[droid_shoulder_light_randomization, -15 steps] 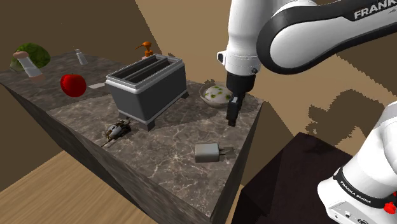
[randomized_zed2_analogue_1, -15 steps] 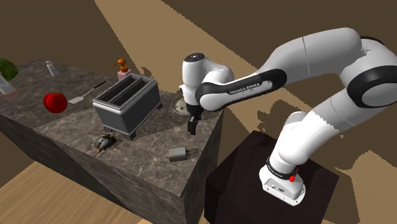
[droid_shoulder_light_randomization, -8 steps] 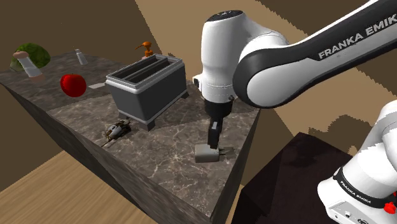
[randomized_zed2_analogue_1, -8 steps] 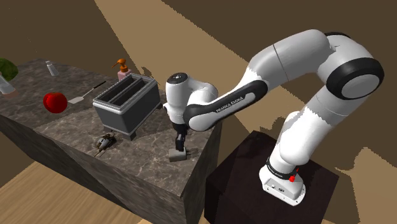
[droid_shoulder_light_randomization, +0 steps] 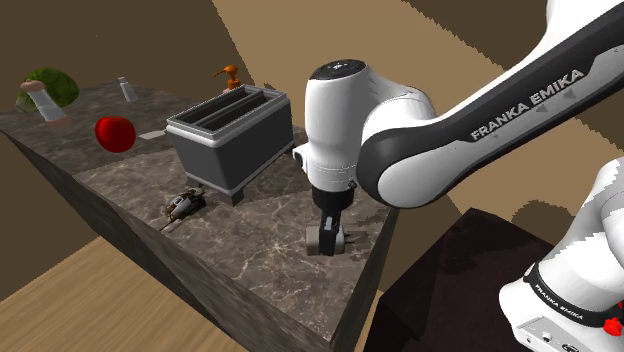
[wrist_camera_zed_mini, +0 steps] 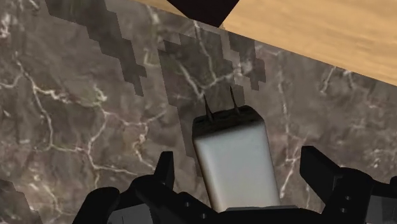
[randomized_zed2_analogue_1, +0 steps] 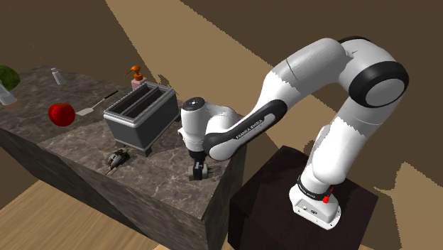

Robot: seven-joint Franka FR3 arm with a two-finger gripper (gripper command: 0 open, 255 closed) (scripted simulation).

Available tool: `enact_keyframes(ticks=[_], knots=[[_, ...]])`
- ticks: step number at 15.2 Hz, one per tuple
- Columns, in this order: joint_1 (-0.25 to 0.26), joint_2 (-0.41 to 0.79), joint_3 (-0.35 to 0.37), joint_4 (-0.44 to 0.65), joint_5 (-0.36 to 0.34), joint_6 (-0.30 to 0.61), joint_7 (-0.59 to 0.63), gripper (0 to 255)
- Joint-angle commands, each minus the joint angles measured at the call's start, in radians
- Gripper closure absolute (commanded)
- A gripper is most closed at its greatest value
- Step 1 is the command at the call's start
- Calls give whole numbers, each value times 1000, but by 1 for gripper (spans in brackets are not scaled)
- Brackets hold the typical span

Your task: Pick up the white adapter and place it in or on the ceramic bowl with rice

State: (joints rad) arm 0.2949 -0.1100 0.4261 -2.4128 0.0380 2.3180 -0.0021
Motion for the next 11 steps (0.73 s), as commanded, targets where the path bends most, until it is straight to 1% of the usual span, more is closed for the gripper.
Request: enact_keyframes(ticks=[1, 9, 10, 11], knots=[[-2, 23, 2, -15, -12, 37, 8, 0], [-2, 23, 2, -15, -12, 37, 8, 0], [-2, 23, 2, -15, -12, 37, 8, 255], [-2, 23, 2, -15, -12, 37, 8, 255]])
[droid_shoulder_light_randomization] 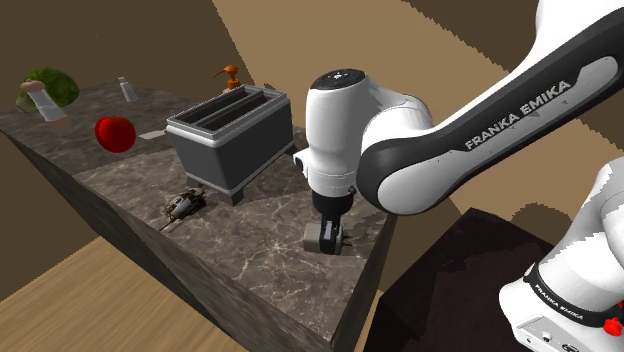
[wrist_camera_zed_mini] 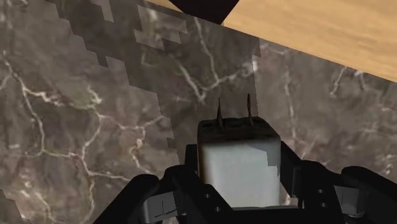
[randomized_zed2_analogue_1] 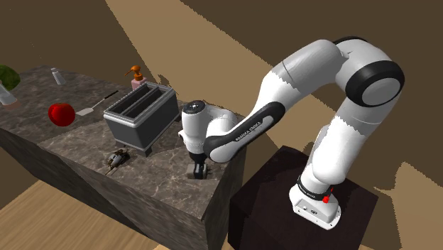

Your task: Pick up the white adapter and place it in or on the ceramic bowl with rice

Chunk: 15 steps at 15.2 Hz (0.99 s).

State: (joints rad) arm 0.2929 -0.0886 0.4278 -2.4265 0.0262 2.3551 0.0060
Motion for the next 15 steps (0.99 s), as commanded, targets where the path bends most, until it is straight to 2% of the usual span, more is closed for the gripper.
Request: enact_keyframes(ticks=[1, 8, 15], knots=[[0, 1, 0, -1, 0, 0, 0, 255], [0, 1, 0, -2, 0, 0, 0, 255], [4, -64, -8, 39, 31, -101, -25, 255]])
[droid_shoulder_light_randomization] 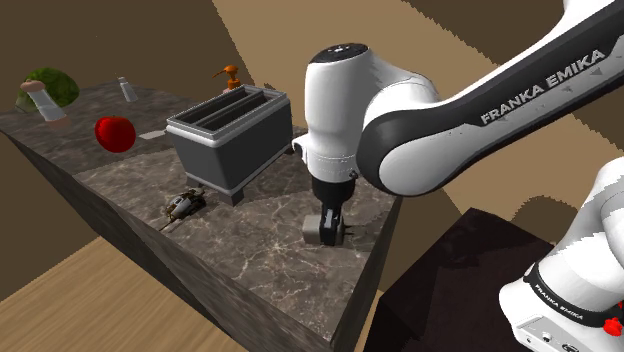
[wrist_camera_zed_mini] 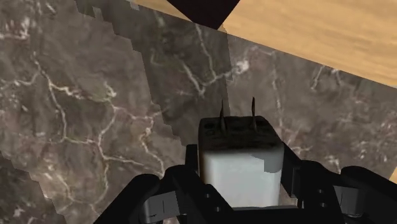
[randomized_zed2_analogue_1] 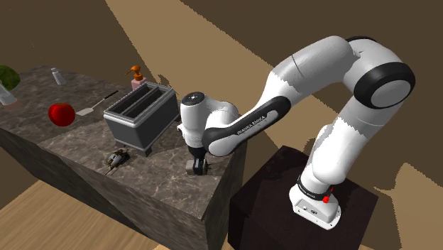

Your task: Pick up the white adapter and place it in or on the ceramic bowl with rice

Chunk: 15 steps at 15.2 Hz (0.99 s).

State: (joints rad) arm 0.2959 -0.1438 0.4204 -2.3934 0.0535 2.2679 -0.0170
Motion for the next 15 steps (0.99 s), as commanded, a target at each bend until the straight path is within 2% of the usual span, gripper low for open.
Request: enact_keyframes(ticks=[1, 15], knots=[[1, -17, -2, 12, 7, -28, -5, 255], [4, -105, -23, 127, 34, -226, -31, 255]])
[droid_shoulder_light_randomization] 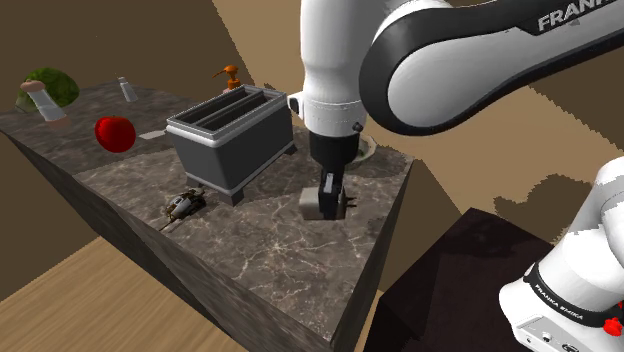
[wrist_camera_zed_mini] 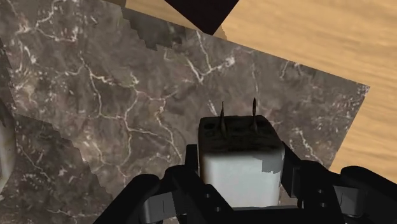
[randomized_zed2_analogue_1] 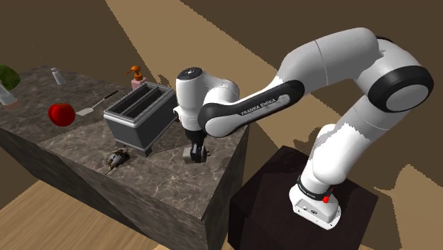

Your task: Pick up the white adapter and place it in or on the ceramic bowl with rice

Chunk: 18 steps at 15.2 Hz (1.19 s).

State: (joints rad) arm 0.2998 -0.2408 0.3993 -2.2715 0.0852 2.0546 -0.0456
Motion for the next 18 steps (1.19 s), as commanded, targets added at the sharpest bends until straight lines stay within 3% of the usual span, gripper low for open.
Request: enact_keyframes(ticks=[1, 11, 18], knots=[[0, -13, -3, 15, 3, -27, -4, 255], [-1, -41, -16, 113, 7, -153, -11, 255], [-73, -10, -122, 133, -30, -148, -172, 255]])
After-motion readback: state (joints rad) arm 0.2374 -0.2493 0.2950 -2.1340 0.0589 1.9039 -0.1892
